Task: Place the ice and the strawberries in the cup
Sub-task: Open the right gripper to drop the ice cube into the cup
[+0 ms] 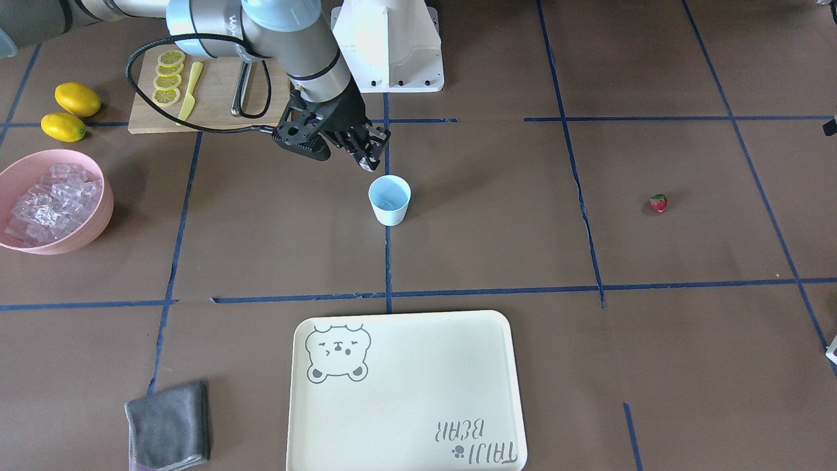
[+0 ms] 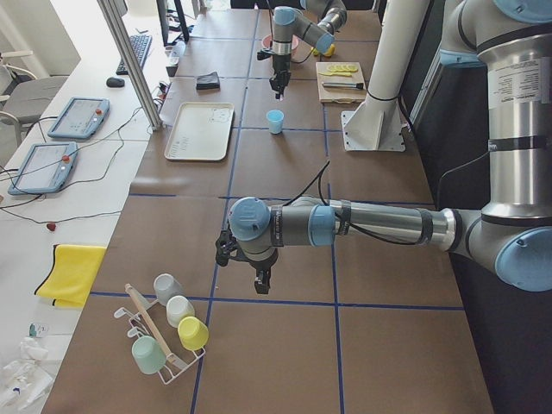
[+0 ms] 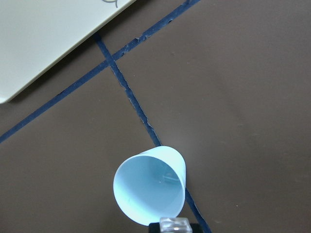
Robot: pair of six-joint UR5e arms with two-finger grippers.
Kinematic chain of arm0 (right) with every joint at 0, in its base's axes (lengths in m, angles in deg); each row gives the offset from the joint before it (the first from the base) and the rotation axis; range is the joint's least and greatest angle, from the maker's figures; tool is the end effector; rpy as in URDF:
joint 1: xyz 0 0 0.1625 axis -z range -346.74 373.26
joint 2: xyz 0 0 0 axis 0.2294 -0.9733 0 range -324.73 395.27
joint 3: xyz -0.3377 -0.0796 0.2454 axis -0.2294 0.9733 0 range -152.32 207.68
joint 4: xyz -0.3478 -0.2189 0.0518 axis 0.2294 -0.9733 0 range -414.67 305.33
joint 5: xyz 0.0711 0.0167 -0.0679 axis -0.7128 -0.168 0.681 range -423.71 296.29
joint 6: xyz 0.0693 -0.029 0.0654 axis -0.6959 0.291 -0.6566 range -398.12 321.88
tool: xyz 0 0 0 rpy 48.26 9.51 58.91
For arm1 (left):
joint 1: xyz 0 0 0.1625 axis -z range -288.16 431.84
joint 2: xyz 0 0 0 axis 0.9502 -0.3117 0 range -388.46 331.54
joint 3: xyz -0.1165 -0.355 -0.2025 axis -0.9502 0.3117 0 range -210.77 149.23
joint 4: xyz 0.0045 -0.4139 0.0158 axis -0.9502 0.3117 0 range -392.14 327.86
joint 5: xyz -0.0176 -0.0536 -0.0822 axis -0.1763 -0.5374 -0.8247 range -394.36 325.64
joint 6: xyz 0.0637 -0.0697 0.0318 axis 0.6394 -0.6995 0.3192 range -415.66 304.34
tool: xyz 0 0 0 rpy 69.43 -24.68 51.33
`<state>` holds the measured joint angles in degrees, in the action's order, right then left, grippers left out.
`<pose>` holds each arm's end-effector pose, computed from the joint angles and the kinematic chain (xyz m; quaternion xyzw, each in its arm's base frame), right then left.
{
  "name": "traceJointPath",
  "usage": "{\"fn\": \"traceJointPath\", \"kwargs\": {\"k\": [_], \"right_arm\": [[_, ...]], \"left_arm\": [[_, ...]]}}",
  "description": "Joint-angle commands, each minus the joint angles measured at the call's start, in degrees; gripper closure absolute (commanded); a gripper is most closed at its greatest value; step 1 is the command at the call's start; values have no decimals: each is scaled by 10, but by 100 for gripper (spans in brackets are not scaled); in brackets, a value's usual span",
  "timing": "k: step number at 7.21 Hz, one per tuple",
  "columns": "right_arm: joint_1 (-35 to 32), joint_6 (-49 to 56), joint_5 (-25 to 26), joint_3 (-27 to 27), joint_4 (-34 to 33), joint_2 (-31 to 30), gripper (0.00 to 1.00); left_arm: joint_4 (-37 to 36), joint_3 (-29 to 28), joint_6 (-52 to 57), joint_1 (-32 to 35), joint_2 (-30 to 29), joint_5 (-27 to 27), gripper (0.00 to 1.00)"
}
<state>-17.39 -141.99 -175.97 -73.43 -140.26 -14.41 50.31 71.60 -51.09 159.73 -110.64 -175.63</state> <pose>-0.5119 -0.4145 0.1491 -0.1016 -0.4795 0.2448 0.8366 -0.0397 -0.4312 0.6199 -0.0144 0.4329 0.0412 0.9004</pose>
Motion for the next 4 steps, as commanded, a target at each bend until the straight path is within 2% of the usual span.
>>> {"fn": "traceJointPath", "kwargs": {"k": [1,3,4], "right_arm": [[4,2,11,25,2,14,94],[8,5,22,56,2,34,91],[11,7,34,66,2,34,84]], "left_arm": [[0,0,0,0,0,-1,0],[-1,0,0,0,0,-1,0],[0,0,0,0,0,-1,0]]}}
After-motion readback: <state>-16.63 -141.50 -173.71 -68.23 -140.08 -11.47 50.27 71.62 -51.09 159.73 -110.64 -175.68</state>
